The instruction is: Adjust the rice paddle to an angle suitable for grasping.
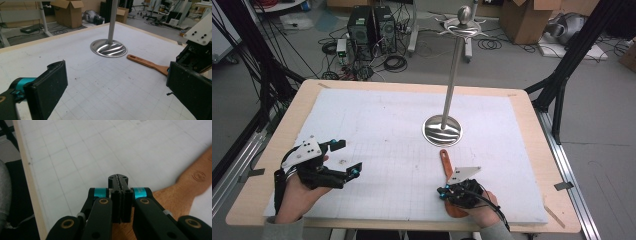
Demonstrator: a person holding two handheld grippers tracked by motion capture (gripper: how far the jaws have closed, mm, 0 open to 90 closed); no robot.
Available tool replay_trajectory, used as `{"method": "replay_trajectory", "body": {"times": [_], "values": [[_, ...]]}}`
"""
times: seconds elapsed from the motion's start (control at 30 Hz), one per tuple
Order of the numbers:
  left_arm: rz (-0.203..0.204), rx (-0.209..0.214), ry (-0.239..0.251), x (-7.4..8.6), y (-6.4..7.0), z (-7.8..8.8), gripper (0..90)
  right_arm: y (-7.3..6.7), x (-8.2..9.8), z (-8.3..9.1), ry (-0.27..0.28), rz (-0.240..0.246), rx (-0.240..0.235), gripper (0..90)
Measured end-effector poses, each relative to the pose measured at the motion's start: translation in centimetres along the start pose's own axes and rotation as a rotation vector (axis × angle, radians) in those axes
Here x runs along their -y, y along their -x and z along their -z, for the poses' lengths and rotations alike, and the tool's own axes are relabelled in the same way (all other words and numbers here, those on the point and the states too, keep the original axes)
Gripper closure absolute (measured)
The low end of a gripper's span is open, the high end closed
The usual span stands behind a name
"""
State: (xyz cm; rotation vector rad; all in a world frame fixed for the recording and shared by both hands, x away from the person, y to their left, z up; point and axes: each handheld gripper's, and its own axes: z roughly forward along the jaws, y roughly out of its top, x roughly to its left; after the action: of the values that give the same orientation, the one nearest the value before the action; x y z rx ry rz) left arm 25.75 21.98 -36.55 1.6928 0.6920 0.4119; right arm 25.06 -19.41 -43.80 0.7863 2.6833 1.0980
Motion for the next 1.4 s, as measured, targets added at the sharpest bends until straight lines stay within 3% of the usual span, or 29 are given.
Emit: {"method": "replay_trajectory", "body": {"times": [0.97,1.4], "values": [[0.001,-0.01,-0.007,0.1,-0.2,-0.1,4.0,5.5,3.6,4.0,0.009,-0.117,0.132,89.9],[0.003,-0.022,-0.021,0.4,-0.5,-0.2,4.0,7.8,4.2,4.6,0.022,-0.143,0.133,89.8]]}}
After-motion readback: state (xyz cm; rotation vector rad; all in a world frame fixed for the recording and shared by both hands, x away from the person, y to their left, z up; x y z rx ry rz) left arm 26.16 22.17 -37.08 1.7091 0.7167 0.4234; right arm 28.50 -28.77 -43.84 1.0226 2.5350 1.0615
